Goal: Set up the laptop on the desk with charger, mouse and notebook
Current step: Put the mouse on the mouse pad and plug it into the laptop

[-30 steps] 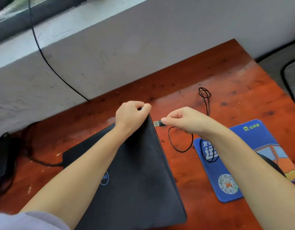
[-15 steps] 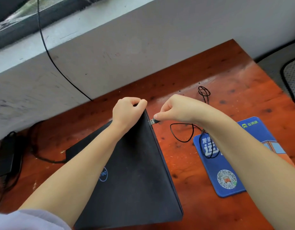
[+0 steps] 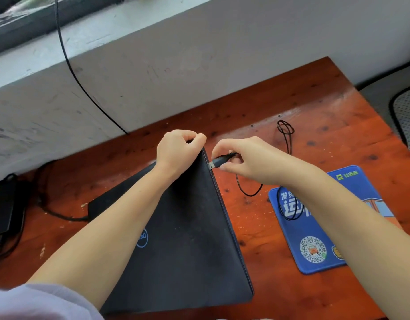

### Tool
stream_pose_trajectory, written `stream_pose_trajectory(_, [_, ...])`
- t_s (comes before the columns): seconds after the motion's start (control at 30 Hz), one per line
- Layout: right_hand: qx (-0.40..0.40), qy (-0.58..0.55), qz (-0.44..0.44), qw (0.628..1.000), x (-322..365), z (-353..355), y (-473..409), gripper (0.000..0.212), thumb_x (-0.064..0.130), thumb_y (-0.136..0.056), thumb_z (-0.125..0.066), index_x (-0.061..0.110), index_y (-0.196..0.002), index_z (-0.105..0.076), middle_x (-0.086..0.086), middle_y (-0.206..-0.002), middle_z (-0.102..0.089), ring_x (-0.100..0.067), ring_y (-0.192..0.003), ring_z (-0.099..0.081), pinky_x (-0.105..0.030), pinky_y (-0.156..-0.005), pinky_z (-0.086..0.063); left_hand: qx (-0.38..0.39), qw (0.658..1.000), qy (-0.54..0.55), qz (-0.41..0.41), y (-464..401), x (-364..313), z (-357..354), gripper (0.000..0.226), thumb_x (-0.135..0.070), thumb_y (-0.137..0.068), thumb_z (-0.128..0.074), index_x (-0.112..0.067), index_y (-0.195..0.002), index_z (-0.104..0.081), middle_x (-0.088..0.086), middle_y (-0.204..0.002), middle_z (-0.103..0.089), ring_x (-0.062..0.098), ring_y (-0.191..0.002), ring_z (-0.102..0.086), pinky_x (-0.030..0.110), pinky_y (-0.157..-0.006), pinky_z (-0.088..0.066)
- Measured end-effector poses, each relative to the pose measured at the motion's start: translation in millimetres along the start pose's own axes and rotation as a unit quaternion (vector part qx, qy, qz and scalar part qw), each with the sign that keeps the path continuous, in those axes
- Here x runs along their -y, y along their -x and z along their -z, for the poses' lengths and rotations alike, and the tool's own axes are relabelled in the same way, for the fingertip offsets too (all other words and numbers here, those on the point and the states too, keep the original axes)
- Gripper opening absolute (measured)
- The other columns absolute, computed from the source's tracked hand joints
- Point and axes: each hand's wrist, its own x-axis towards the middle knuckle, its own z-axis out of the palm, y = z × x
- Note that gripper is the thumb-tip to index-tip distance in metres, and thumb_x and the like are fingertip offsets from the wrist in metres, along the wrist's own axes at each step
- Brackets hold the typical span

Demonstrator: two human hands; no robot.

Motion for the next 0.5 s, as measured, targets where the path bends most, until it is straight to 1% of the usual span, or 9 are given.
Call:
stream_pose_trajectory(0.1, [-0.046, 0.060, 0.049, 0.996, -1.8, -2.5, -0.9, 0.016, 0.023, -0.086, -0.062, 0.030, -0.100, -0.065, 0.017, -0.062, -0.048, 0.001, -0.059, -0.047, -0.020, -0.061, -0.038, 0.002, 1.000, 0.005, -0.002, 0.4, -0.8, 0.6, 0.040, -0.030, -0.073, -0.045, -0.020, -0.040, -0.025, -0.003, -0.044, -0.020, 0.012, -0.045, -0.020, 0.029, -0.045, -0.020])
stream_pose_trajectory(0.17, [-0.062, 0.100, 0.071, 0.991, -1.6, -3.5, -0.3, 0.018, 0.025, -0.087, -0.061, 0.029, -0.104, -0.066, 0.016, -0.068, -0.047, -0.002, -0.062, -0.046, -0.025, -0.065, -0.042, 0.003, 1.000, 0.006, -0.001, 0.6, -1.0, 0.6, 0.040, -0.029, -0.073, -0.045, -0.019, -0.041, -0.024, -0.002, -0.045, -0.020, 0.013, -0.045, -0.020, 0.029, -0.046, -0.020])
stream_pose_trajectory(0.23, [-0.075, 0.127, 0.094, 0.985, -1.1, -5.5, 0.4, 0.020, 0.025, -0.087, -0.062, 0.027, -0.106, -0.066, 0.015, -0.077, -0.051, -0.005, -0.068, -0.046, -0.030, -0.068, -0.048, 0.004, 1.000, 0.010, 0.000, 0.2, -0.6, 0.9, 0.039, -0.029, -0.072, -0.045, -0.018, -0.041, -0.023, -0.002, -0.045, -0.020, 0.014, -0.046, -0.019, 0.030, -0.047, -0.020])
stream_pose_trajectory(0.33, [-0.073, 0.115, 0.110, 0.985, -1.5, -9.0, -0.5, 0.020, 0.022, -0.087, -0.063, 0.023, -0.106, -0.065, 0.010, -0.093, -0.064, -0.005, -0.077, -0.052, -0.029, -0.075, -0.050, 0.005, 1.000, 0.008, -0.001, -0.3, -0.6, 0.8, 0.038, -0.028, -0.072, -0.044, -0.017, -0.043, -0.023, -0.001, -0.046, -0.019, 0.015, -0.047, -0.019, 0.030, -0.047, -0.020])
stream_pose_trajectory(0.4, [-0.061, 0.097, 0.104, 0.988, -3.2, -10.5, -2.8, 0.020, 0.021, -0.087, -0.063, 0.021, -0.106, -0.065, 0.006, -0.101, -0.069, -0.007, -0.082, -0.058, -0.028, -0.080, -0.050, 0.001, 1.000, 0.005, 0.001, -0.8, -0.9, -0.1, 0.037, -0.029, -0.072, -0.044, -0.016, -0.044, -0.023, 0.000, -0.047, -0.019, 0.015, -0.047, -0.019, 0.030, -0.047, -0.019])
stream_pose_trajectory(0.43, [-0.058, 0.096, 0.101, 0.989, -4.7, -11.2, -4.1, 0.019, 0.022, -0.086, -0.063, 0.022, -0.106, -0.064, 0.006, -0.101, -0.070, -0.009, -0.083, -0.060, -0.029, -0.080, -0.050, -0.001, 1.000, 0.004, 0.002, -1.5, -0.4, -1.0, 0.037, -0.029, -0.071, -0.044, -0.016, -0.045, -0.023, 0.000, -0.047, -0.019, 0.015, -0.047, -0.018, 0.030, -0.047, -0.019])
stream_pose_trajectory(0.5, [-0.050, 0.093, 0.094, 0.990, -8.6, -12.2, -6.9, 0.018, 0.024, -0.086, -0.063, 0.022, -0.104, -0.063, 0.010, -0.094, -0.068, -0.011, -0.082, -0.060, -0.029, -0.077, -0.049, -0.003, 1.000, 0.000, 0.003, -3.0, 2.2, -4.1, 0.037, -0.030, -0.071, -0.044, -0.016, -0.044, -0.024, -0.001, -0.045, -0.019, 0.014, -0.045, -0.019, 0.030, -0.046, -0.020])
